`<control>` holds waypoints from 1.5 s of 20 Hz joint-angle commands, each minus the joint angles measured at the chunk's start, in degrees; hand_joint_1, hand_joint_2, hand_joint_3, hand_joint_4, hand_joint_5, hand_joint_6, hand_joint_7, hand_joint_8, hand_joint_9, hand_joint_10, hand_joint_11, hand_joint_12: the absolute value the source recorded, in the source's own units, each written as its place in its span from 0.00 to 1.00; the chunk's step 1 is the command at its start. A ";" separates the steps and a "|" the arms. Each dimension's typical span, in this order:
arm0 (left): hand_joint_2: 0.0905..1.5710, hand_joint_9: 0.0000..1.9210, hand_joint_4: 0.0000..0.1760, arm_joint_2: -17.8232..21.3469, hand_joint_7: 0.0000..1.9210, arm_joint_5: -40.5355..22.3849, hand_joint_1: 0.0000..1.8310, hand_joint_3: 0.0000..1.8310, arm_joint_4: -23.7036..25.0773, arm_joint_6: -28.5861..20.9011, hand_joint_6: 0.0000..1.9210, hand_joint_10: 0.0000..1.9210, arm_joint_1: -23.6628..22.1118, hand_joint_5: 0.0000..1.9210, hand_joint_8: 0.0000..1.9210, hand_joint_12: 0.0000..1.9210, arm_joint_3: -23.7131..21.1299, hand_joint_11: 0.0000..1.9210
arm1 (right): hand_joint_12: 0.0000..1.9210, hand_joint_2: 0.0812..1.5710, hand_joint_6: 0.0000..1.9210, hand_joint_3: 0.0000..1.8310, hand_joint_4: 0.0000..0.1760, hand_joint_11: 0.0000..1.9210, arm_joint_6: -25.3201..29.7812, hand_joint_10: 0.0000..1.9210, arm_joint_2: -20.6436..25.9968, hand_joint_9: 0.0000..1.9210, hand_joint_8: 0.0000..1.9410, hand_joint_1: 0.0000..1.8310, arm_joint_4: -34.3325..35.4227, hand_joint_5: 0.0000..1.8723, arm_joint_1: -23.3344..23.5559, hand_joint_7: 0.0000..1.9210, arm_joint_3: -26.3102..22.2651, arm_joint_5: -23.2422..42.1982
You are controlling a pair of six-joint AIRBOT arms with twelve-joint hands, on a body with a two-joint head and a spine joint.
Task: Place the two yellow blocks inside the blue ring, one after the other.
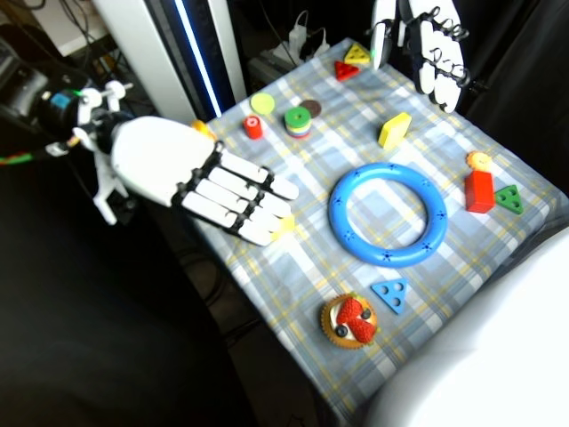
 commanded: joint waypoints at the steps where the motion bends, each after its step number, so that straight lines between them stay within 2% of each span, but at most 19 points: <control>1: 0.63 0.00 0.48 -0.39 0.00 -6.70 0.39 0.01 0.37 -0.24 0.00 0.00 -0.80 0.00 0.00 0.00 0.16 0.00 | 0.25 0.77 0.00 0.00 0.00 0.00 -0.12 0.00 0.30 0.00 0.00 0.36 -0.68 0.00 0.37 0.00 -0.19 7.43; 4: 0.64 0.00 0.48 -1.18 0.00 -5.78 0.41 0.01 0.31 -0.23 0.00 0.00 -1.11 0.00 0.00 0.00 0.81 0.00 | 0.16 0.79 0.00 0.00 0.00 0.00 0.13 0.00 0.26 0.00 0.00 0.31 -0.67 0.00 0.01 0.00 -0.19 7.92; 6: 0.64 0.00 0.42 -1.53 0.00 -4.59 0.43 0.00 0.09 0.35 0.00 0.00 -1.27 0.00 0.00 0.00 1.20 0.00 | 0.11 0.78 0.00 0.00 0.00 0.00 0.41 0.00 0.26 0.00 0.00 0.30 -0.67 0.00 -0.10 0.00 -0.17 7.99; 7: 0.64 0.00 0.34 -1.66 0.00 -4.02 0.44 0.00 -0.52 1.24 0.00 0.00 -1.29 0.00 0.00 0.00 1.29 0.00 | 0.13 0.78 0.00 0.00 0.00 0.00 0.53 0.00 0.24 0.00 0.00 0.31 -0.67 0.00 -0.11 0.00 -0.14 8.04; 8: 0.64 0.00 0.33 -2.01 0.00 -2.90 0.45 0.00 -1.99 3.06 0.01 0.00 -1.38 0.01 0.00 0.00 1.60 0.00 | 0.14 0.78 0.00 0.00 0.00 0.00 0.70 0.00 0.21 0.00 0.00 0.31 -0.66 0.00 -0.14 0.00 -0.13 8.16; 10: 0.65 0.00 0.21 -3.18 0.01 -0.03 0.52 0.00 -3.65 3.88 0.02 0.00 -1.63 0.05 0.00 0.00 3.17 0.00 | 0.14 0.78 0.00 0.00 0.00 0.00 0.87 0.00 0.15 0.00 0.00 0.31 -0.59 0.00 -0.37 0.00 -0.06 8.26; 11: 0.66 0.01 0.10 -3.63 0.03 0.95 0.53 0.00 -4.36 4.02 0.01 0.00 -1.66 0.07 0.00 0.00 3.86 0.00 | 0.14 0.79 0.00 0.00 0.00 0.00 0.88 0.00 0.10 0.00 0.00 0.30 -0.43 0.00 -0.44 0.00 0.04 8.26; 14: 0.67 0.04 0.09 -4.63 0.08 3.37 0.57 0.00 -9.36 10.10 0.01 0.01 -1.70 0.11 0.01 0.00 4.77 0.00 | 0.02 0.79 0.00 0.00 0.00 0.00 0.91 0.00 0.06 0.00 0.00 0.31 -0.34 0.00 -0.45 0.00 0.06 8.38; 15: 0.67 0.06 0.00 -5.02 0.11 4.21 0.58 0.00 -10.89 12.32 0.00 0.00 -1.85 0.13 0.00 0.14 5.06 0.00 | 0.07 0.78 0.00 0.00 0.00 0.00 0.97 0.00 0.00 0.00 0.00 0.32 -0.34 0.00 -0.45 0.00 0.03 8.56; 16: 0.67 0.08 0.00 -5.38 0.12 4.95 0.58 0.00 -11.90 13.39 0.00 0.00 -1.95 0.13 0.00 0.27 5.49 0.00 | 0.12 0.78 0.00 0.00 0.02 0.00 1.07 0.00 -0.07 0.00 0.00 0.32 -0.34 0.00 -0.47 0.00 0.02 8.74; 18: 0.68 0.11 0.00 -6.32 0.16 6.62 0.57 0.00 -13.75 14.44 0.00 0.01 -2.17 0.15 0.01 0.44 6.81 0.00 | 0.11 0.79 0.00 0.00 0.00 0.00 1.33 0.00 -0.15 0.00 0.00 0.33 -0.34 0.00 -0.49 0.00 0.02 8.87; 19: 0.68 0.14 0.00 -6.99 0.20 7.54 0.56 0.00 -15.36 16.23 0.01 0.02 -2.28 0.17 0.01 0.51 7.39 0.00 | 0.11 0.79 0.00 0.00 0.00 0.00 1.43 0.00 -0.19 0.00 0.00 0.32 -0.34 0.00 -0.50 0.00 0.02 8.87; 20: 0.69 0.15 0.00 -7.39 0.21 7.98 0.56 0.00 -16.34 18.01 0.01 0.01 -2.34 0.19 0.01 0.51 7.56 0.00 | 0.11 0.79 0.00 0.00 0.00 0.00 1.45 0.00 -0.21 0.00 0.00 0.31 -0.34 0.00 -0.52 0.00 0.02 8.87; 22: 0.67 0.27 0.00 -8.01 0.35 8.69 0.58 0.00 -17.17 19.39 0.03 0.05 -2.59 0.31 0.03 0.66 7.89 0.00 | 0.11 0.78 0.00 0.00 0.03 0.00 1.70 0.00 -0.21 0.00 0.00 0.29 -0.34 0.00 -0.58 0.00 0.02 8.89; 23: 0.69 0.42 0.00 -8.21 0.52 8.69 0.66 0.00 -17.21 19.40 0.47 0.30 -2.83 0.49 0.52 0.85 7.96 0.01 | 0.16 0.79 0.00 0.00 0.03 0.00 1.93 0.00 -0.21 0.00 0.00 0.30 -0.31 0.00 -0.69 0.00 0.02 8.97; 24: 0.69 0.42 0.00 -8.21 0.52 8.43 0.66 0.00 -17.12 19.40 0.47 0.30 -3.00 0.49 0.52 0.85 7.87 0.01 | 0.16 0.79 0.00 0.00 0.03 0.00 1.94 0.00 -0.21 0.00 0.00 0.30 -0.19 0.00 -0.76 0.00 0.02 9.01; 26: 0.72 0.37 0.00 -7.89 0.49 6.90 0.68 0.00 -16.18 19.41 0.48 0.55 -3.81 0.46 0.68 0.90 7.33 0.02 | 0.17 0.79 0.00 0.00 0.05 0.00 1.94 0.00 -0.21 0.00 0.00 0.31 0.05 0.00 -0.94 0.00 0.03 9.05; 29: 0.73 0.36 0.00 -7.02 0.46 3.90 0.68 0.00 -15.00 19.41 0.44 0.80 -5.35 0.46 0.75 1.00 6.39 0.07 | 0.17 0.78 0.00 0.00 0.01 0.00 2.12 0.00 -0.21 0.00 0.00 0.32 0.09 0.00 -0.99 0.00 -0.01 9.09; 30: 0.74 0.33 0.00 -6.95 0.45 2.43 0.67 0.00 -14.66 19.41 0.48 0.83 -6.17 0.44 0.77 1.00 6.14 0.06 | 0.17 0.78 0.00 0.00 0.03 0.00 2.22 0.00 -0.21 0.00 0.00 0.32 0.09 0.00 -0.99 0.00 -0.03 9.17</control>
